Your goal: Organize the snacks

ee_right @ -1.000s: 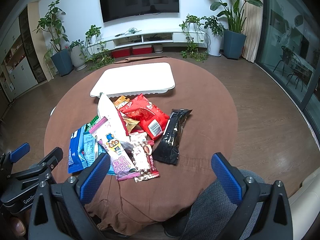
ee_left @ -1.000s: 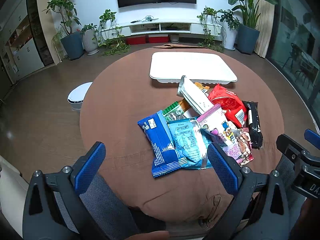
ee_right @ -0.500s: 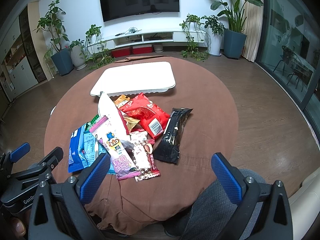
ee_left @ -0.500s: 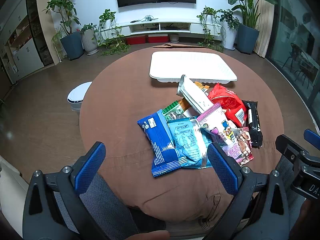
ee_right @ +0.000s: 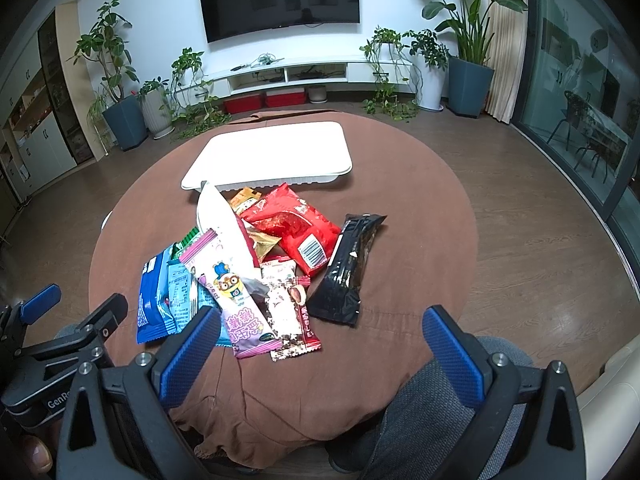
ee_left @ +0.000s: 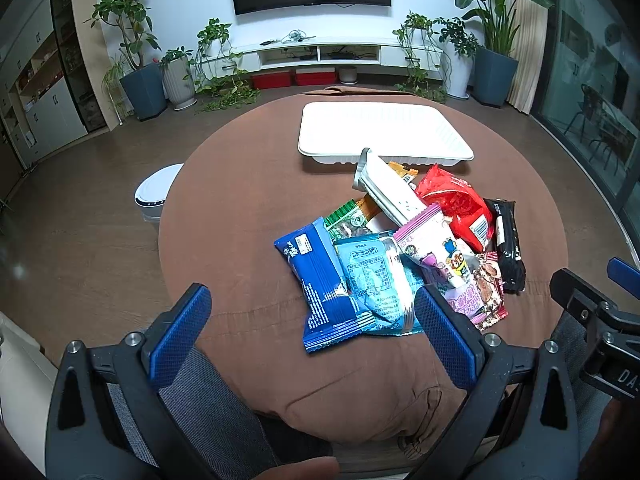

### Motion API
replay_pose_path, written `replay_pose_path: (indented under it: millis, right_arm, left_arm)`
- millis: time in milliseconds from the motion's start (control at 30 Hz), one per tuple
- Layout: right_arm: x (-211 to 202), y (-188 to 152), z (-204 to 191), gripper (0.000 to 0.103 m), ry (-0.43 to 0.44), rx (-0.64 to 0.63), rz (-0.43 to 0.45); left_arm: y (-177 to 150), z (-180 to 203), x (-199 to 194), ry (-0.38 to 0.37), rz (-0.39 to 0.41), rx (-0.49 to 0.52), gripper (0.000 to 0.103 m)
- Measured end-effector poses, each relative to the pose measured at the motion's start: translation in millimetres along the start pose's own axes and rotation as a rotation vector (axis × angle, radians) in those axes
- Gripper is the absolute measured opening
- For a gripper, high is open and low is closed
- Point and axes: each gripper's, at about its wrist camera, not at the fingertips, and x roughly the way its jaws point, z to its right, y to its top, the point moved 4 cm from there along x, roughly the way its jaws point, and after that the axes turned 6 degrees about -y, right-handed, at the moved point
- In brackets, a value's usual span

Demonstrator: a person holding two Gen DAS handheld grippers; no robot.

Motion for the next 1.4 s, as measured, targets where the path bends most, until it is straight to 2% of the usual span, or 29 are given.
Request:
replay_pose_path:
  millis: [333, 400, 467, 533, 600, 633, 667, 733, 800, 867, 900, 933, 1000, 1033, 1133, 1267, 1300, 1400]
  right_arm:
    - [6.5, -9.9, -7.5, 0.103, 0.005, -0.003, -0.021]
    - [9.7, -7.0, -4.6, 0.103, 0.011, -0.012, -0.034]
    - [10.9, -5.7, -4.6, 0.103, 0.031, -0.029, -0.047]
    - [10.7, -6.1, -5.0, 0.103, 0.046, -0.051, -0.047]
    - [9.2, -3.5, -2.5, 0.103, 0.084, -0.067, -0.052]
    - [9.3, -2.4, -1.0, 0.103, 0.108, -0.066, -0.061]
    - [8.6, -0.6, 1.9, 0.102, 0.139, -0.056, -0.066]
    - [5.8, 3.2, 7.3, 0.100, 0.190, -0.039, -0.055]
    - [5.9, 5.6, 11.2, 0.100, 0.244, -0.030, -0.059]
    - [10.5, 4.5, 13.2, 0.100, 0.307, -0.011, -0.093]
    - [14.1, 1.5, 14.1, 0.100, 0.366, 0.012, -0.126]
    - [17.4, -2.8, 14.3, 0.097, 0.431, 0.040, -0.158]
    - [24.4, -9.8, 14.5, 0.092, 0.497, 0.074, -0.206]
    - [26.9, -13.0, 14.4, 0.088, 0.504, 0.082, -0.218]
    - [34.0, -17.3, 15.8, 0.088, 0.512, 0.112, -0.217]
    - [36.5, -12.5, 20.4, 0.088, 0.559, 0.155, -0.232]
    - [36.6, -11.0, 20.0, 0.088, 0.555, 0.142, -0.230]
    - [39.6, -7.1, 19.7, 0.087, 0.519, 0.100, -0.193]
  left_arm:
    - [-0.8, -0.4, 1.3, -0.005, 0.004, -0.005, 0.103]
    - [-2.0, -3.0, 2.1, -0.042, 0.018, -0.025, 0.103]
    - [-1.7, -7.7, 2.9, -0.140, 0.046, -0.056, 0.103]
    - [-0.2, -7.0, 3.1, -0.183, 0.069, -0.019, 0.103]
    - [-1.3, -4.1, 4.0, -0.185, 0.098, 0.060, 0.103]
    - [-2.5, -2.6, 6.7, -0.185, 0.084, 0.095, 0.103]
    - [-9.7, -3.3, 14.0, -0.182, 0.022, 0.117, 0.103]
    - [-18.8, -14.5, 21.4, -0.175, -0.059, 0.039, 0.103]
    - [-23.6, -26.9, 23.4, -0.179, -0.073, -0.034, 0.103]
    - [-21.4, -32.6, 25.0, -0.156, -0.068, -0.035, 0.103]
    - [-19.1, -33.2, 26.5, -0.149, -0.069, -0.030, 0.103]
    - [-16.2, -33.4, 29.3, -0.147, -0.078, -0.025, 0.103]
    - [-11.2, -33.0, 34.8, -0.151, -0.090, -0.030, 0.103]
    - [-7.8, -32.7, 36.6, -0.157, -0.090, -0.032, 0.103]
    - [4.1, -28.2, 52.6, -0.169, -0.109, -0.046, 0.102]
    - [6.7, -20.3, 75.2, -0.204, -0.188, -0.042, 0.089]
    - [6.4, -17.5, 81.1, -0.204, -0.201, -0.036, 0.085]
    - [5.0, -15.3, 96.7, -0.216, -0.235, -0.050, 0.081]
